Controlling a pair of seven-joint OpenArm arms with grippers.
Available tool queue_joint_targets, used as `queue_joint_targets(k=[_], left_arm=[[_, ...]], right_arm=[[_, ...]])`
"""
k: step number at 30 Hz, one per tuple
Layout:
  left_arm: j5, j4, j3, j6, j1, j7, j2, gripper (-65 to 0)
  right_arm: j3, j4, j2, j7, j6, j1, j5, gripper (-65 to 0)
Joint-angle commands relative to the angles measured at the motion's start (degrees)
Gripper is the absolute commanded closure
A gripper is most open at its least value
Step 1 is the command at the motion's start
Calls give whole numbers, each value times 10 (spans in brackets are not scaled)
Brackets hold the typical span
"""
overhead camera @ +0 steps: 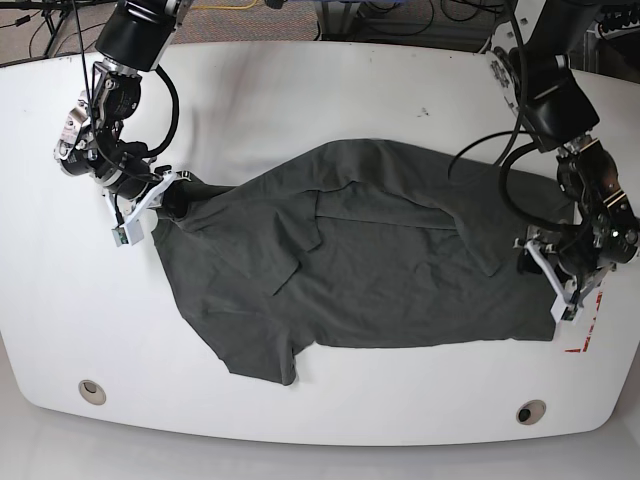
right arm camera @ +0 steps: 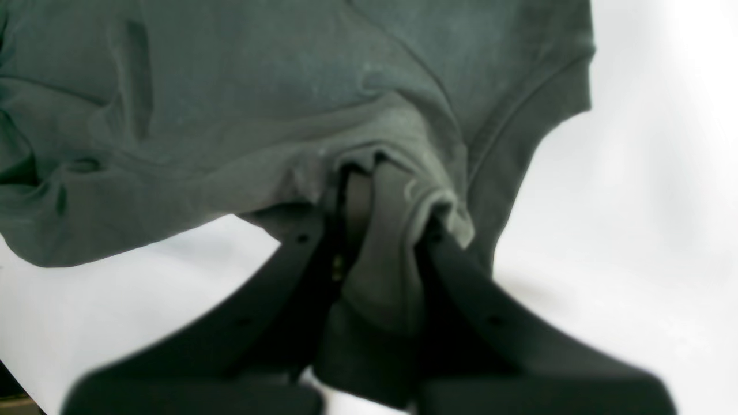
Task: Fold the T-shirt properly
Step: 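Grasp the shirt's side edge with the left gripper and drag it outward, then lift the held edge with the left gripper and pull it away from the right gripper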
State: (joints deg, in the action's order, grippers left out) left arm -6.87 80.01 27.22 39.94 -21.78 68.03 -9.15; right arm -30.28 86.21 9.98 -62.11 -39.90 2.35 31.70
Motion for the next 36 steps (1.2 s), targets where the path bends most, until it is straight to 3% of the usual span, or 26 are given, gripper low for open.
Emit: queue_joint_targets(k=[1, 12, 18, 29, 36], left_arm=[[-6, -36, -3, 1, -37, -48, 3, -393], [-6, -271, -57, 1, -115, -158, 3, -393], [-6, -331, -74, 1, -121, -207, 2, -393], [-5, -336, -74, 1, -117, -202, 0, -390], [-9, -335, -73, 1, -117, -183, -26, -390]], right_arm=[[-1, 12, 8, 10, -1, 10, 11, 0], [-1, 12, 9, 10, -1, 11, 10, 0], [-1, 12, 9, 10, -1, 11, 10, 0], [-2, 12, 10, 10, -1, 19, 10, 0], [-2, 12, 10, 10, -1, 19, 10, 0]])
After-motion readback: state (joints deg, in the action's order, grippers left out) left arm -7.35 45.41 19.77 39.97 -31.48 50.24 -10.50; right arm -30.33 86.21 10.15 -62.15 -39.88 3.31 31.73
